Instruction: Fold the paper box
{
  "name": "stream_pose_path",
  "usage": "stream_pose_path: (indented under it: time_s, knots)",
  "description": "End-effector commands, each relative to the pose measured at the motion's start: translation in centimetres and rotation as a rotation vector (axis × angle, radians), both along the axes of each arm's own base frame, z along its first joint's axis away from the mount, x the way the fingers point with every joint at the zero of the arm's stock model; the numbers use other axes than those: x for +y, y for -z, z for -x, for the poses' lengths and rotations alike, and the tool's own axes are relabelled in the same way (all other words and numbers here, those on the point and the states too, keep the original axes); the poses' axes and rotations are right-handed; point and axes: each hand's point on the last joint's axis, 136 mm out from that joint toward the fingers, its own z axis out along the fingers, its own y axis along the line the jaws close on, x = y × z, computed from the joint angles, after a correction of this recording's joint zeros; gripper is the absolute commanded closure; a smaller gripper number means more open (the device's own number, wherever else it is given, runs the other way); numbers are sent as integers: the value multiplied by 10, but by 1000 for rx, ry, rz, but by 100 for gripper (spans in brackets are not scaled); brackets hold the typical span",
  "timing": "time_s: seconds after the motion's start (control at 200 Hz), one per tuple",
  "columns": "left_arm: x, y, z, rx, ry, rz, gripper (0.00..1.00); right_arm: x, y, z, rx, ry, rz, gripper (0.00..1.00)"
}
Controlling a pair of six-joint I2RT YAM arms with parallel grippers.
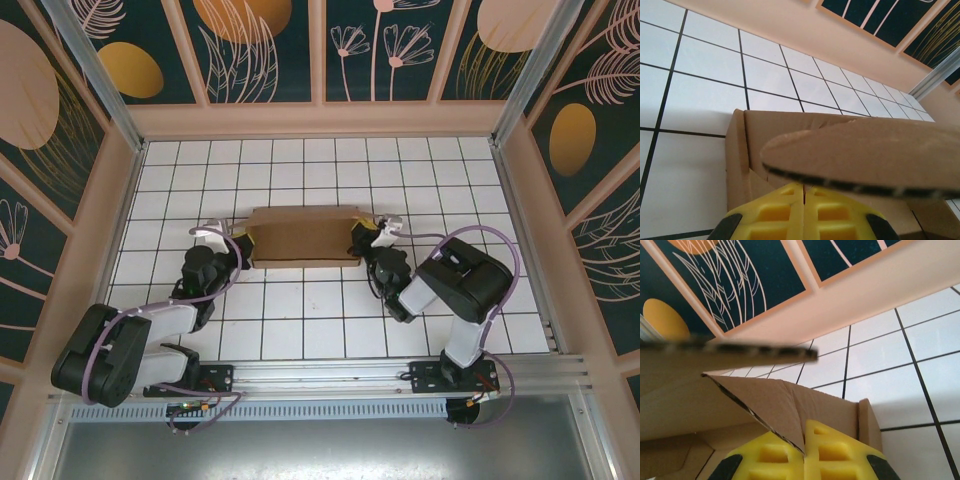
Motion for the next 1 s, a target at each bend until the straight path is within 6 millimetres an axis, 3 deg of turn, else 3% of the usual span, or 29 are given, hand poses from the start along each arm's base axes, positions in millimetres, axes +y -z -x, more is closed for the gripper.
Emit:
stream_pose_path:
  time_s: [0.0,0.18,0.385,0.54,0.64,0.731,0.896,0.991]
  knots:
    - [13,41,10,142,-55,-43,97,-8,64,17,174,-23,154,99]
    - [16,41,8,141,-72,-62,97,-5,51,25,125,-79,196,80]
    - [14,38,4,130,-66,-79,97,-16,28,39,81,-84,184,56]
    - [8,34,-1,121,-54,-81,96,-29,25,52,116,-77,164,55]
    - [6,33,-4,118,-54,-82,96,-36,35,57,160,-71,207,55]
    - [6,32,-7,115,-60,-85,96,-57,37,60,192,19,174,57]
    - [5,26,-11,102,-61,-89,96,-78,28,62,233,118,118,59]
    - [3,24,-12,96,-53,-89,95,-109,26,55,340,300,70,65]
